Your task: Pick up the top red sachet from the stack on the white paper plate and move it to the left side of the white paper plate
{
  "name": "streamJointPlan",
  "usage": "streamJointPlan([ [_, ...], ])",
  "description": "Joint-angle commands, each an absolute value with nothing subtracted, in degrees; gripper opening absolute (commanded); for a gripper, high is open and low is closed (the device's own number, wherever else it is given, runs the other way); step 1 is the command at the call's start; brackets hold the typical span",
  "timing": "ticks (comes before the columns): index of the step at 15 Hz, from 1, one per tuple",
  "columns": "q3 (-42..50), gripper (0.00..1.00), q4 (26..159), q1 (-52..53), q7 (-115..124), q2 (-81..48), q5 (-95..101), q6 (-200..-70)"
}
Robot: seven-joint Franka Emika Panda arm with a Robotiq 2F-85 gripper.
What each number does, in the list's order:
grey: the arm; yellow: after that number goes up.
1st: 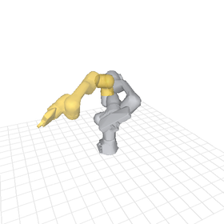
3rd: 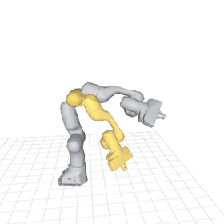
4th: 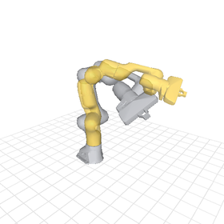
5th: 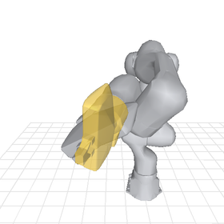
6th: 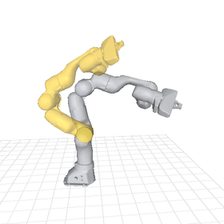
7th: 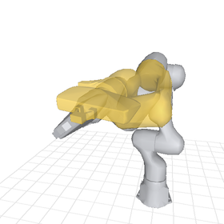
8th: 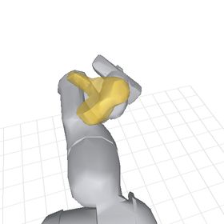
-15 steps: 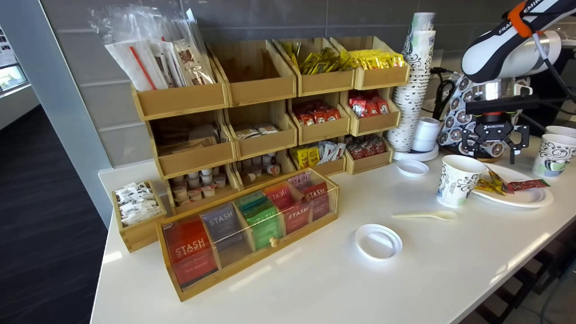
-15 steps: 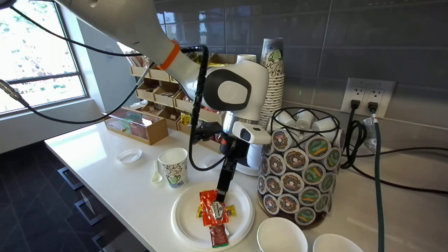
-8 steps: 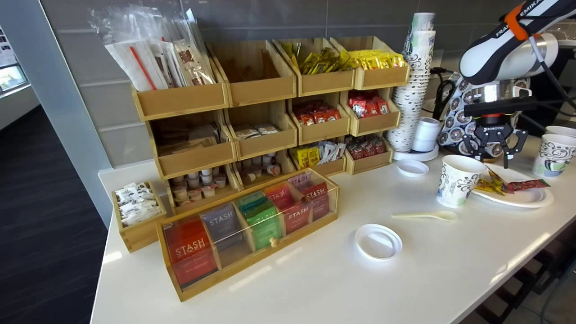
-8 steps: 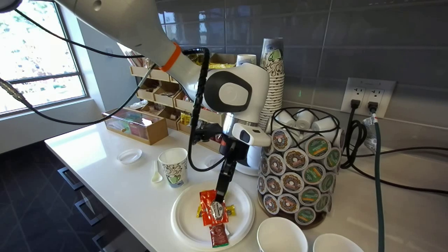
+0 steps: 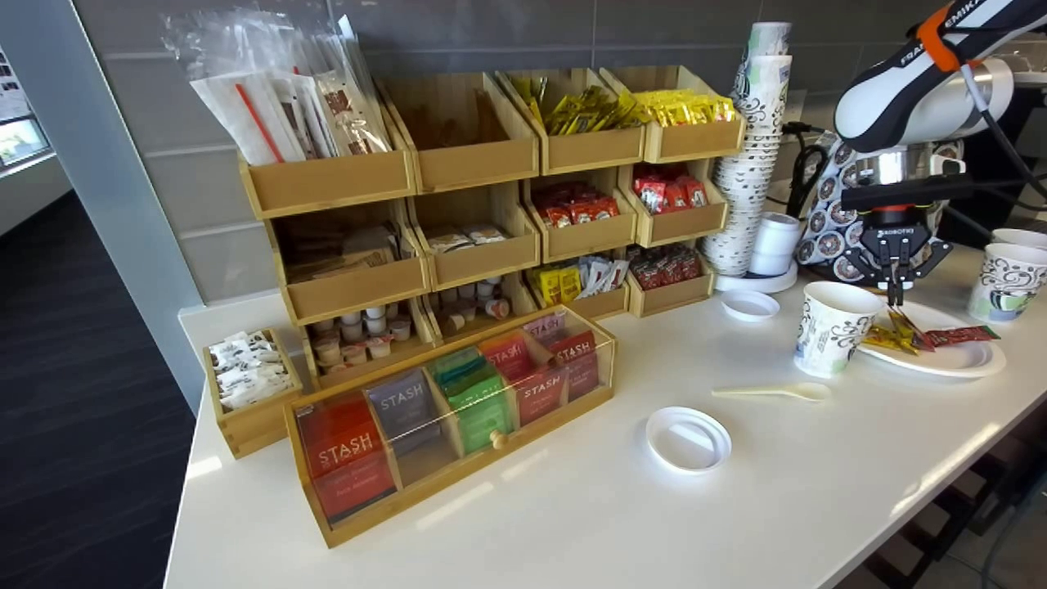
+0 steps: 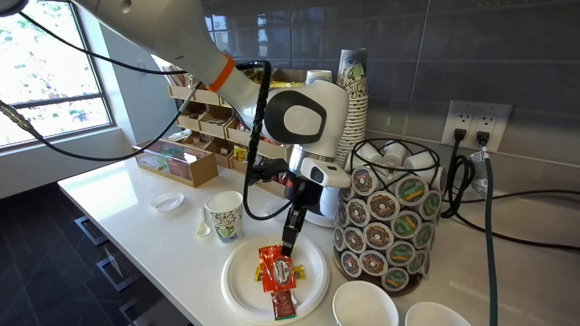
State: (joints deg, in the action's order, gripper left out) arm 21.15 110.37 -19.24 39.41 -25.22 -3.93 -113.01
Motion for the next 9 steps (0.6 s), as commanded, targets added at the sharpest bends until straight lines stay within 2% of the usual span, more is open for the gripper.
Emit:
streamJointPlan([
  [1, 21.59, 0.00, 109.20, -18.50, 40.20, -25.80, -3.36, -111.58],
  [9, 22.63, 0.00, 112.90, -14.68, 44.03, -19.62, 3.86, -109.48],
])
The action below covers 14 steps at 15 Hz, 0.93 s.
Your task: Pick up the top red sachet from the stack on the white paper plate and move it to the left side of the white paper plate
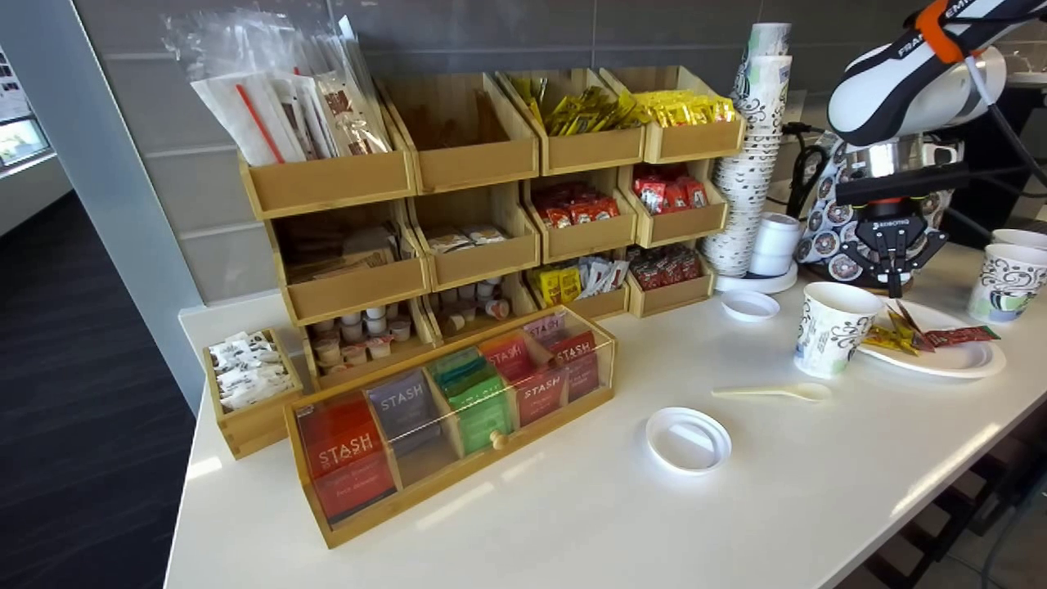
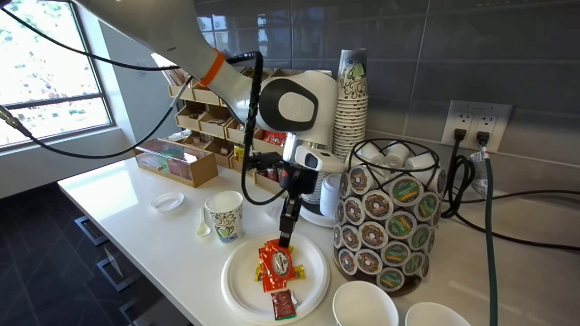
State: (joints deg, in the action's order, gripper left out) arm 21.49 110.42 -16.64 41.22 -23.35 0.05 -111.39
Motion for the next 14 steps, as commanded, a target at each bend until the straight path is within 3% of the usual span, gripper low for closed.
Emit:
streamJointPlan([
  [1, 22.66, 0.00, 113.47, -14.22, 44.72, -18.39, 5.38, -108.52],
  [14, 19.56, 0.00, 116.11, -14.09, 46.50, -10.69, 4.64, -99.52],
])
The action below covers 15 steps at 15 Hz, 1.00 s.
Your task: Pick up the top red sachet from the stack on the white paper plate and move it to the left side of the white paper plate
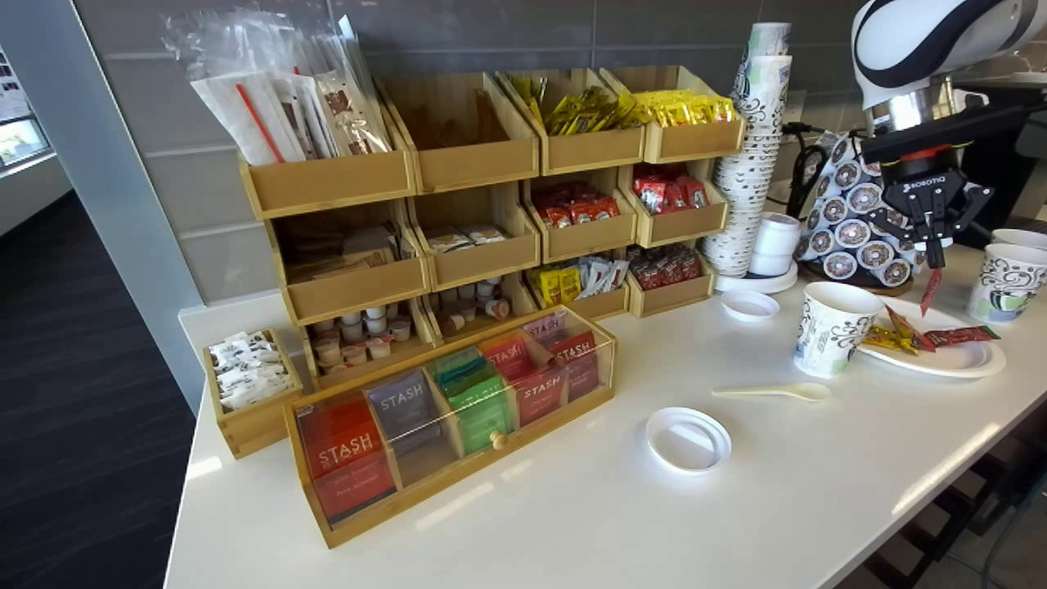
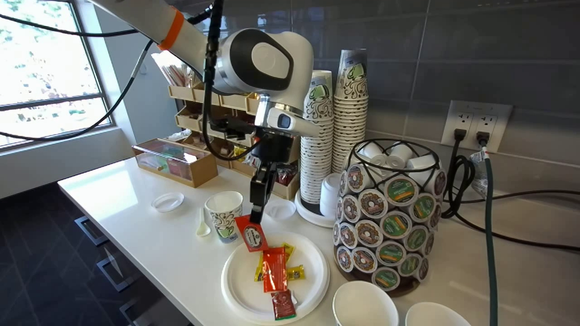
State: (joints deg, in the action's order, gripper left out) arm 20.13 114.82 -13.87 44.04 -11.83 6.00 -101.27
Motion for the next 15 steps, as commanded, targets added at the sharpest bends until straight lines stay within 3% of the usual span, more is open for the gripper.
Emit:
streamJointPlan([
  [1, 19.48, 0.00, 116.07, -14.03, 47.57, -10.87, 4.32, -98.97],
  [15, 18.76, 0.00, 114.61, -14.18, 49.22, -18.97, 3.68, -97.61],
])
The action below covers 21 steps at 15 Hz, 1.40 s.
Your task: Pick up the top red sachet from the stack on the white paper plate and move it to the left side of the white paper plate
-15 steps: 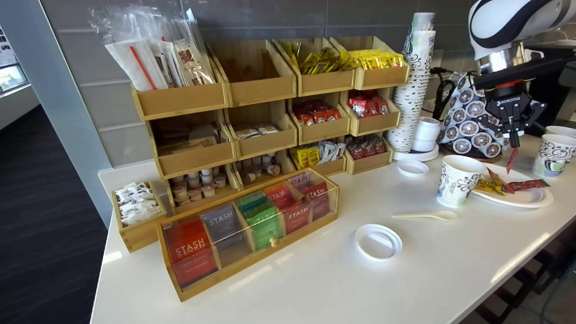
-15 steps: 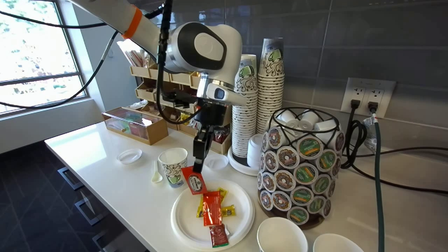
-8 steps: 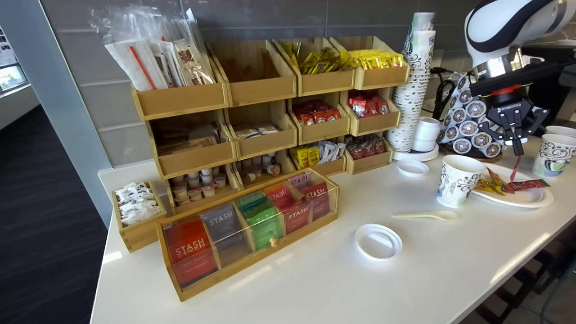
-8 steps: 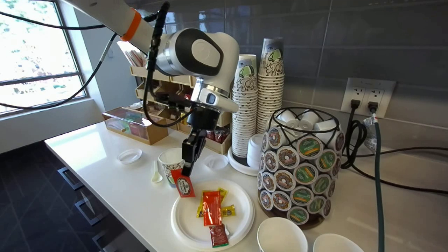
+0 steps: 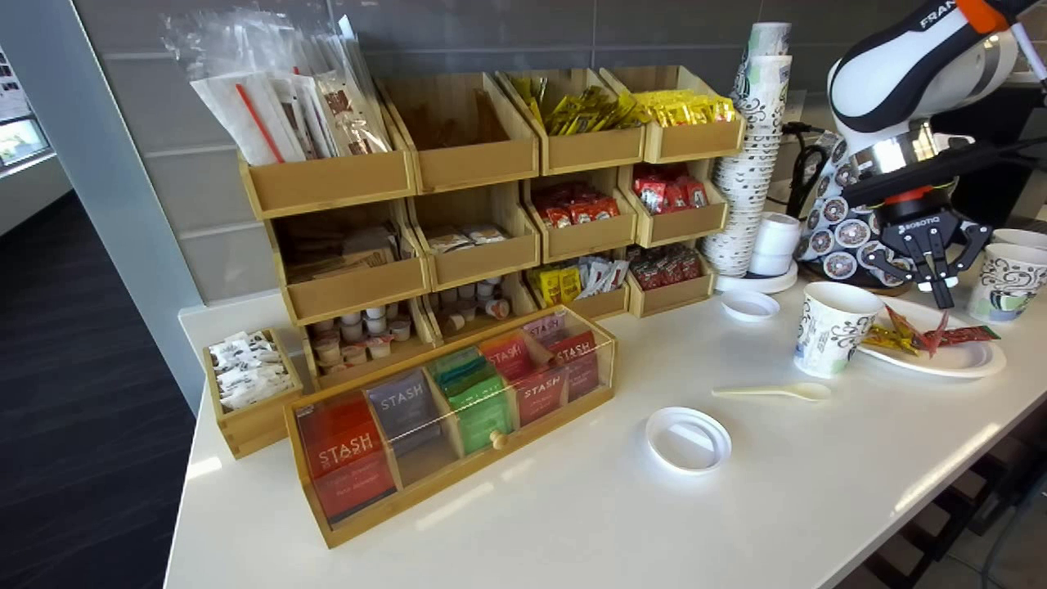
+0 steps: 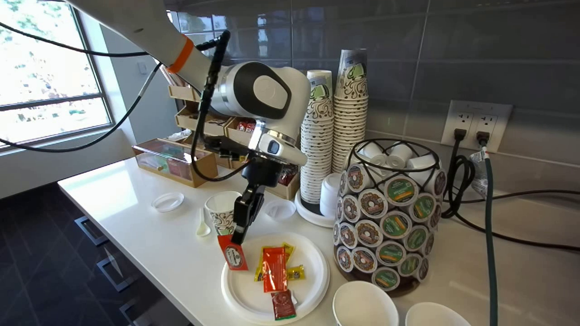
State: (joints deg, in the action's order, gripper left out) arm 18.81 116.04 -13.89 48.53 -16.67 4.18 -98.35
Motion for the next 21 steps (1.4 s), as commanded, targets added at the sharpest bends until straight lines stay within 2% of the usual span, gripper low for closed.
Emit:
streamJointPlan([
  [1, 18.79, 0.00, 114.38, -14.15, 49.15, -19.50, 3.83, -97.61],
  [6, 19.00, 0.00, 112.88, -14.25, 48.99, -22.17, 3.92, -97.33],
  [7, 19.01, 0.26, 112.57, -14.27, 48.87, -22.58, 3.90, -97.32],
  [9, 18.92, 0.32, 111.94, -14.34, 48.29, -23.25, 3.81, -97.24],
  [18, 18.56, 0.99, 110.53, -14.54, 47.37, -23.33, 2.33, -100.26],
  [21, 18.59, 1.00, 110.34, -14.47, 47.28, -23.17, 1.93, -99.76],
])
